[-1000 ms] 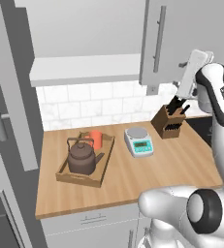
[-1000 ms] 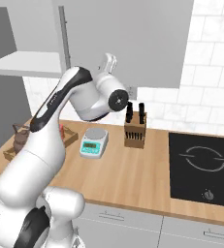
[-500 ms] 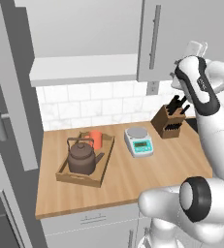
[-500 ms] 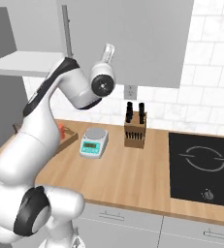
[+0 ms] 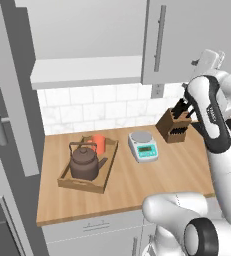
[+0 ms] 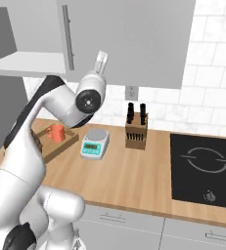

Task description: Pick the kettle from the counter and place it on the tray. Then pick the mug from the cabinet and place it on the tray. Then close the cabinet doors.

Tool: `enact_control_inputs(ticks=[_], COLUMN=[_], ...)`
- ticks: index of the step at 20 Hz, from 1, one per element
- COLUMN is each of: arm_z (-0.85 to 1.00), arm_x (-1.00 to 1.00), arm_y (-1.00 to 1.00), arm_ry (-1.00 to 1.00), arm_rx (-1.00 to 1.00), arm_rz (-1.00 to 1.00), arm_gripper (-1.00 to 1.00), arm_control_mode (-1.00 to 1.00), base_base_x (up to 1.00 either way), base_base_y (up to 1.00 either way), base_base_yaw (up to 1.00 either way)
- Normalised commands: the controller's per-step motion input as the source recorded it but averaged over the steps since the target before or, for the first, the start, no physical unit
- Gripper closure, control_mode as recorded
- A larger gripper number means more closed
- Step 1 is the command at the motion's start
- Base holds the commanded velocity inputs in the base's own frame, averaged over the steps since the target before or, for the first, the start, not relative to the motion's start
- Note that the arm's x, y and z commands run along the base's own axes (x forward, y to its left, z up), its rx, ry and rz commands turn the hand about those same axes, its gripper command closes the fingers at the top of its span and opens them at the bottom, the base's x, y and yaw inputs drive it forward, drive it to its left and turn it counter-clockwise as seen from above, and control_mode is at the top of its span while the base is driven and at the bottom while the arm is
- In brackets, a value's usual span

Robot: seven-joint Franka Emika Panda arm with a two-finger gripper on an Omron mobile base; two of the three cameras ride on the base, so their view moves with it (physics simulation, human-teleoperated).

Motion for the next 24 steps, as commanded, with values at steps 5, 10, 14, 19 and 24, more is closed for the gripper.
enact_control_inputs(ticks=[5,10,14,19,24], arm_z=[0.08,0.0,-0.42,-0.63,-0.36], arm_x=[-0.92,-0.7,-0.18,0.0,0.0], arm_y=[0.34,0.59,0.67,0.44,0.13], arm_ry=[0.0,0.0,0.08,0.06,0.06], arm_rx=[-0.19,-0.33,-0.36,-0.38,-0.18], arm_rz=[0.0,0.0,0.0,-0.03,-0.01], arm_gripper=[-1.0,-1.0,-1.0,-1.0,-1.0], arm_control_mode=[-1.0,-1.0,-1.0,-1.0,-1.0], base_base_x=[0.0,0.0,0.0,0.0,0.0], base_base_y=[0.0,0.0,0.0,0.0,0.0], base_base_yaw=[0.0,0.0,0.0,0.0,0.0])
